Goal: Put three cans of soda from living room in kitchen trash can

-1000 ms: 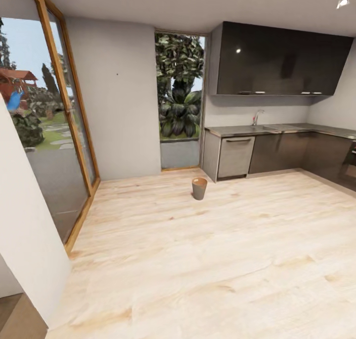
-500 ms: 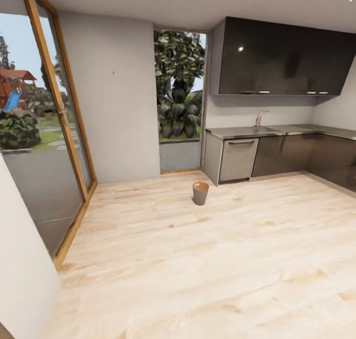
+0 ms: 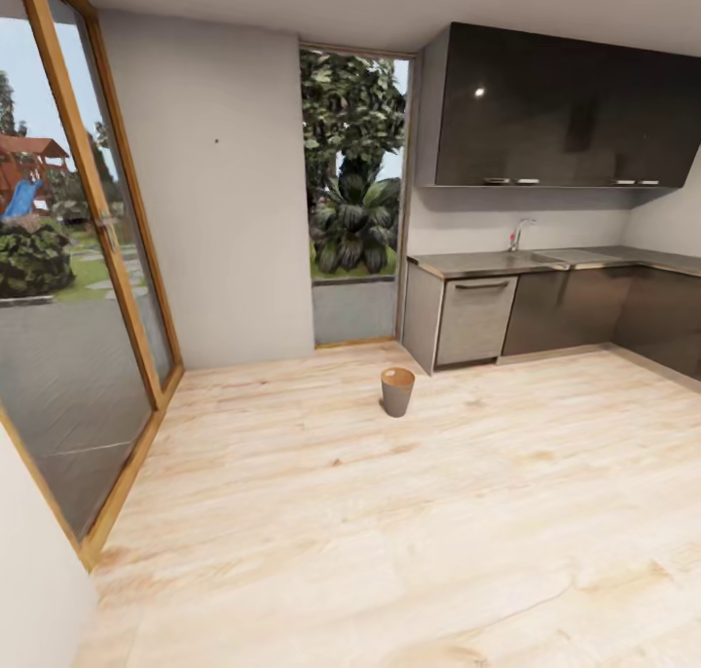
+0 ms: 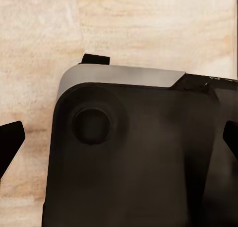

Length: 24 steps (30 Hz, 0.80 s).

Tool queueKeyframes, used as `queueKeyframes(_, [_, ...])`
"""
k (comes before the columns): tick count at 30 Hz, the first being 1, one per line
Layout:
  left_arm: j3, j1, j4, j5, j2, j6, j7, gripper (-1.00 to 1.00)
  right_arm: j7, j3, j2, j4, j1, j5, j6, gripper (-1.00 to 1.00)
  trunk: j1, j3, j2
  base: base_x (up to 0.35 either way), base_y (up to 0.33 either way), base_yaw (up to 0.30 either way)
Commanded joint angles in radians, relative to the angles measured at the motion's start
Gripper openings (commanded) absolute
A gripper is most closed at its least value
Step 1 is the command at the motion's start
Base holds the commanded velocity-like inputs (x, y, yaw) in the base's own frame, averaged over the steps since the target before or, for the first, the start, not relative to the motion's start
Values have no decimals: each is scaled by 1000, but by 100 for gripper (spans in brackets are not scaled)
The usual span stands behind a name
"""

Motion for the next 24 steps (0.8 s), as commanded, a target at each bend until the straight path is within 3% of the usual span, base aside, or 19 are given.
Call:
queueKeyframes(1, [0, 0, 0, 0, 0, 0, 0, 100, 0, 0, 0, 0, 0, 0, 0, 100, 0, 0, 0, 338, 0, 0])
queueKeyframes(24, [0, 0, 0, 0, 0, 0, 0, 100, 0, 0, 1, 0, 0, 0, -1, 100, 0, 0, 0, 338, 0, 0])
